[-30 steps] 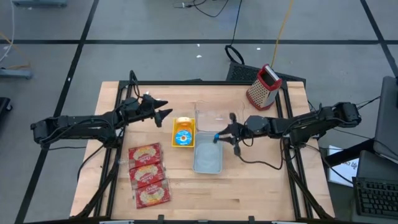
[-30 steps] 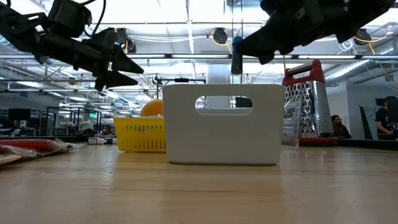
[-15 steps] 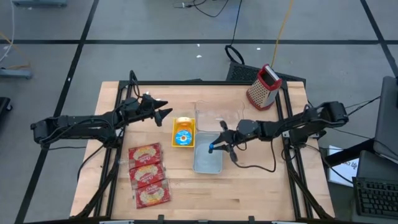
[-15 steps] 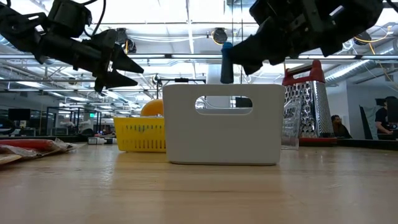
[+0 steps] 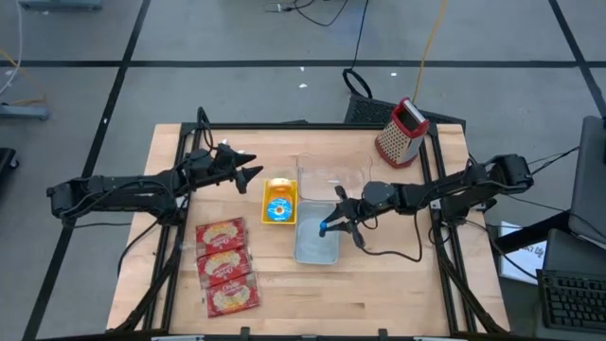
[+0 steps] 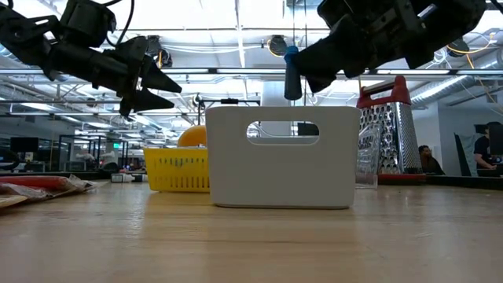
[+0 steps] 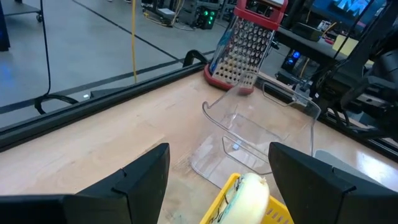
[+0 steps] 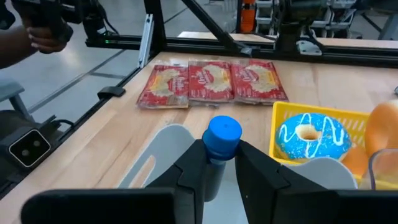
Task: Pick & Place Food Item
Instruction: Put the blue food coloring bottle into the gray bin, then put the right purple food coloring bottle into the gray bin
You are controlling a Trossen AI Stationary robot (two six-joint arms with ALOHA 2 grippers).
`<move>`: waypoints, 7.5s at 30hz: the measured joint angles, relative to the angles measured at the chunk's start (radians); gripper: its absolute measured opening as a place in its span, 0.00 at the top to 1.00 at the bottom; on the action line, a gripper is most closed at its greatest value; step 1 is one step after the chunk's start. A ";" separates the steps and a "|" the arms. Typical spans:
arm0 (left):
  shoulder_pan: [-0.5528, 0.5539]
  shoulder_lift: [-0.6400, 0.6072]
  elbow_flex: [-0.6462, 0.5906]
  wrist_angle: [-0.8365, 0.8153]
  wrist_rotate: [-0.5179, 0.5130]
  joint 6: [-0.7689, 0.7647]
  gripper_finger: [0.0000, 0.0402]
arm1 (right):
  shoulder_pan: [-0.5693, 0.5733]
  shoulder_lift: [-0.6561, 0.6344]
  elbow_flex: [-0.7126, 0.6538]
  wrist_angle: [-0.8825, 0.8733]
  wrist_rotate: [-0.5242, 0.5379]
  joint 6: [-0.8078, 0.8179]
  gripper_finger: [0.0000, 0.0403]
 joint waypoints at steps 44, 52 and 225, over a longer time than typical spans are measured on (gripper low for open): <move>0.000 0.000 0.000 0.003 0.000 -0.091 0.32 | 0.133 0.008 -0.001 -0.148 0.058 -0.026 0.70; 0.000 0.000 0.000 0.003 0.000 -0.094 0.32 | 0.133 0.008 -0.001 -0.146 0.127 0.000 0.54; -0.434 0.490 0.342 0.356 0.183 0.202 0.80 | 0.065 0.150 0.078 0.544 0.392 0.107 0.39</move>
